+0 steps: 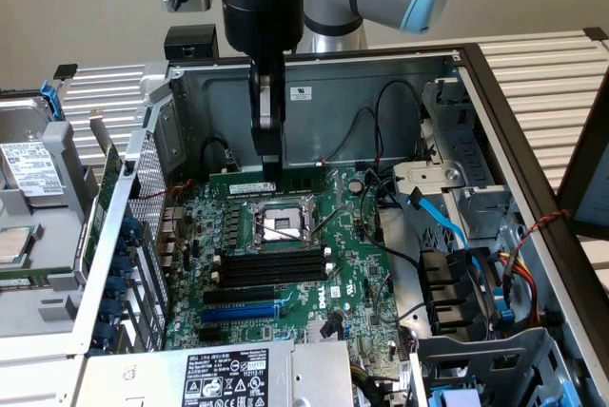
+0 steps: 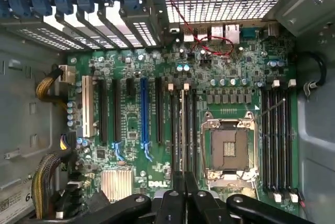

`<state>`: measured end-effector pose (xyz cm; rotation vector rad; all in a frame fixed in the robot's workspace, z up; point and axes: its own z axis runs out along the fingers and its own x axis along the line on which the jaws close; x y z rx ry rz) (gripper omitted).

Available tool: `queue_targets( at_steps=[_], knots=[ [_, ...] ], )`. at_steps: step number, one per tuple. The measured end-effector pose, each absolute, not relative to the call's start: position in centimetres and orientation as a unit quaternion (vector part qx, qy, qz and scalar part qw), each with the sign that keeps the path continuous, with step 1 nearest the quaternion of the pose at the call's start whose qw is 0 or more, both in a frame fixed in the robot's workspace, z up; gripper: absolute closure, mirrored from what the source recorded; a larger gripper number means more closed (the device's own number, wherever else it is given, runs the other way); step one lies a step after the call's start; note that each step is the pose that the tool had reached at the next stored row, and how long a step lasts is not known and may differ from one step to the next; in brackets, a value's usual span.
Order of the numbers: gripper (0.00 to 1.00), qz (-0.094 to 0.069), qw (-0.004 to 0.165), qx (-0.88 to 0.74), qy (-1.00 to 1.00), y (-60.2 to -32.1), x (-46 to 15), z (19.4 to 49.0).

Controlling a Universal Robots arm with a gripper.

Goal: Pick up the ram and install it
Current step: 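Insert the ram into the slot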

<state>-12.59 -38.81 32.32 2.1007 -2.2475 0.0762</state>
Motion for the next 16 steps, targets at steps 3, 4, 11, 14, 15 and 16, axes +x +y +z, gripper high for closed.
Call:
queue_targets(
  at_steps=[3,4,11,14,15,16],
  knots=[
    [0.88,0.026,0.031,0.682,-0.73,-38.8,-12.6,31.3],
    [0.88,0.026,0.031,0.682,-0.73,-38.8,-12.6,30.9],
    [0.88,0.029,0.028,0.682,-0.73,-38.8,-12.6,28.9],
    [0.88,0.03,0.027,0.682,-0.73,-38.8,-12.6,28.4],
    [0.88,0.03,0.026,0.682,-0.73,-38.8,-12.6,28.2],
    [0.88,0.031,0.026,0.682,-0.73,-38.8,-12.6,28.0]
  ],
)
